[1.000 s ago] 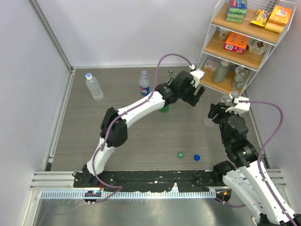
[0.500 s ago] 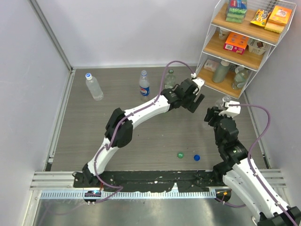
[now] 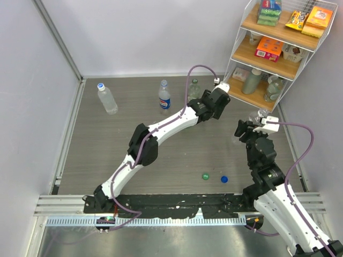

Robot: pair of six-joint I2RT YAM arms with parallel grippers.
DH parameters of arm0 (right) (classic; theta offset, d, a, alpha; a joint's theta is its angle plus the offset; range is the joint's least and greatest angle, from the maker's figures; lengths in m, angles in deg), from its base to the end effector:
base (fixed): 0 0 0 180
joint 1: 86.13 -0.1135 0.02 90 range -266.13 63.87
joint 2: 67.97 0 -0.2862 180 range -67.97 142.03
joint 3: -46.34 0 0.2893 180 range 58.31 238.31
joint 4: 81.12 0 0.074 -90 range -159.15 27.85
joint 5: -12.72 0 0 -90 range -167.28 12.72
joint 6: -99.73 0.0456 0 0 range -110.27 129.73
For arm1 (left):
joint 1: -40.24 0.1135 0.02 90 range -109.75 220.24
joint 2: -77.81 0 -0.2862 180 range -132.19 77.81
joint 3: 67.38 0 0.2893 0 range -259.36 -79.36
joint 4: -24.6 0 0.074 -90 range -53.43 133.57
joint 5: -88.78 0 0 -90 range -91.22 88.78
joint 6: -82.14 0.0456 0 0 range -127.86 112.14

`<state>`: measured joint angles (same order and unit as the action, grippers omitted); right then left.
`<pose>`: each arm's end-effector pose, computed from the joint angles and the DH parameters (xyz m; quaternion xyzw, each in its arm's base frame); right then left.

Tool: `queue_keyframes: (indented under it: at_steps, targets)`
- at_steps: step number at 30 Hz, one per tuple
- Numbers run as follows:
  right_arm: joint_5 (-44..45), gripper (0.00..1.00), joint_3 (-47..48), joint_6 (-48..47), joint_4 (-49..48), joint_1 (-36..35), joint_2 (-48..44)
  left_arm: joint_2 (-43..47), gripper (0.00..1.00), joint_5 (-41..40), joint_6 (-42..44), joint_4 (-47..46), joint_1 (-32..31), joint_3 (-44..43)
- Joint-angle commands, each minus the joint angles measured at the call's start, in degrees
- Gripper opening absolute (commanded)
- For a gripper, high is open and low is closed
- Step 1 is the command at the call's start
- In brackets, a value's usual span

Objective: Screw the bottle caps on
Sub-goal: Adjust the bottle cap at the center of the board.

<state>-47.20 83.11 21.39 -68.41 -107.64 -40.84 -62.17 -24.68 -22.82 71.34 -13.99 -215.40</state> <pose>0.1608 0.0388 0.2864 0.1177 0.7137 0.0091 0.6905 0.3748 -0.4892 0.2656 0.2137 0.8609 -0.0898 0.4529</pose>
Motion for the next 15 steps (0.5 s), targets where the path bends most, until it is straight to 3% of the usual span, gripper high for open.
queue_keyframes:
  at_steps: [1, 9, 15]
  targets:
    - [0.85, 0.03, 1.75, -0.5, -1.79, 0.16, 0.55, -1.17, 0.63, -4.4, -1.91, 0.22, 0.97, -0.36]
    - [0.59, 0.03, 1.39, -0.32, -1.44, 0.07, 0.73, -5.82, 0.52, -3.52, -5.07, 0.83, 3.17, -0.8]
    - [-0.82, 0.03, 1.39, -0.5, -1.08, 0.16, 1.78, -7.41, 0.51, -6.68, -3.67, -0.14, 4.05, -0.71]
